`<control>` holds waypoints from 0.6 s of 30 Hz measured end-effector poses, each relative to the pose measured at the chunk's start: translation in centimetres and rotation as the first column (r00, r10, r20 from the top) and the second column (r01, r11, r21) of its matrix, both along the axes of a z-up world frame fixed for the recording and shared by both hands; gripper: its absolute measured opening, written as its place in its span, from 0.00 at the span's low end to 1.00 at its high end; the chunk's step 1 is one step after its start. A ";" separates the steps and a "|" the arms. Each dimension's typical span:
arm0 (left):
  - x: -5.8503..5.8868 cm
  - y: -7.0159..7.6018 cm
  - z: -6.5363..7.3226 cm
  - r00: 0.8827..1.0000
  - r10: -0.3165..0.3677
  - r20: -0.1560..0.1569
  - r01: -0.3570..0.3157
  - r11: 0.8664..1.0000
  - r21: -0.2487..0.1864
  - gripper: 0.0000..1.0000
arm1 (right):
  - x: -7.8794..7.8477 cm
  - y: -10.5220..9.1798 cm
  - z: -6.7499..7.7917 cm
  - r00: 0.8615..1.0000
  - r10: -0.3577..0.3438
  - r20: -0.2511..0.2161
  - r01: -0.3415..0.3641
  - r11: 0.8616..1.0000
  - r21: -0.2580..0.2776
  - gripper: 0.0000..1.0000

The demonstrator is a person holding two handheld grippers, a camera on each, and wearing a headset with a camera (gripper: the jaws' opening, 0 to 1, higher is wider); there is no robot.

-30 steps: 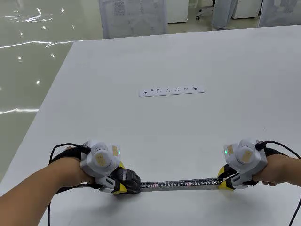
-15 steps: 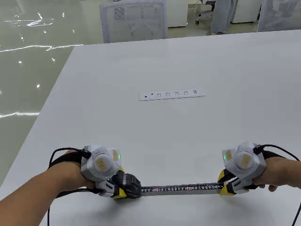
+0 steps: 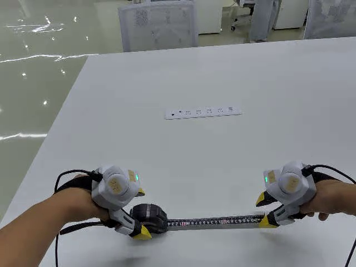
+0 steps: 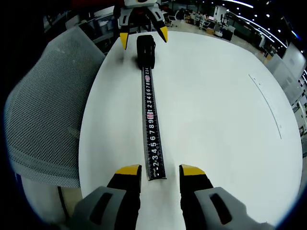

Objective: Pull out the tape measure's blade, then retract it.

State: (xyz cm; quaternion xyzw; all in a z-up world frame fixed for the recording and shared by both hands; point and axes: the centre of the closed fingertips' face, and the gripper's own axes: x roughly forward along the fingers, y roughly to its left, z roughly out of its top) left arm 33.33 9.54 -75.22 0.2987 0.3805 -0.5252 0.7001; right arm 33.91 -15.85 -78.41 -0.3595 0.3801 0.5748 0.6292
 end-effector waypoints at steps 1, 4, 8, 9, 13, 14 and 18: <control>0.0 0.0 0.0 1.000 0.001 0.002 -0.001 1.000 -0.003 0.67 | -0.1 -0.1 0.0 1.000 -0.006 -0.007 0.006 1.000 -0.005 0.28; 0.3 0.2 0.2 1.000 0.022 0.016 -0.022 1.000 -0.011 0.73 | -0.3 -0.1 0.2 1.000 -0.011 -0.010 0.010 1.000 -0.008 0.31; 0.5 0.3 0.4 0.998 0.055 0.008 -0.055 0.998 -0.028 0.74 | -0.4 -0.3 0.2 0.999 -0.031 -0.015 0.031 1.000 -0.007 0.35; 0.6 0.3 0.5 0.998 0.060 0.010 -0.059 0.998 -0.032 0.75 | -0.4 -0.2 0.2 0.999 -0.039 -0.016 0.039 0.999 -0.001 0.36; 0.6 0.4 0.5 0.996 0.087 0.006 -0.086 0.995 -0.048 0.81 | -0.2 -0.1 0.5 0.997 -0.074 -0.016 0.075 0.997 0.023 0.41; 0.6 0.5 0.4 0.995 0.097 0.006 -0.097 0.994 -0.053 0.81 | -0.3 0.2 0.9 0.995 -0.102 -0.025 0.103 0.994 0.047 0.43; 1.3 1.3 0.6 0.986 0.163 0.039 -0.160 0.984 -0.083 0.86 | 0.0 0.4 1.7 0.991 -0.134 0.013 0.132 0.986 0.103 0.47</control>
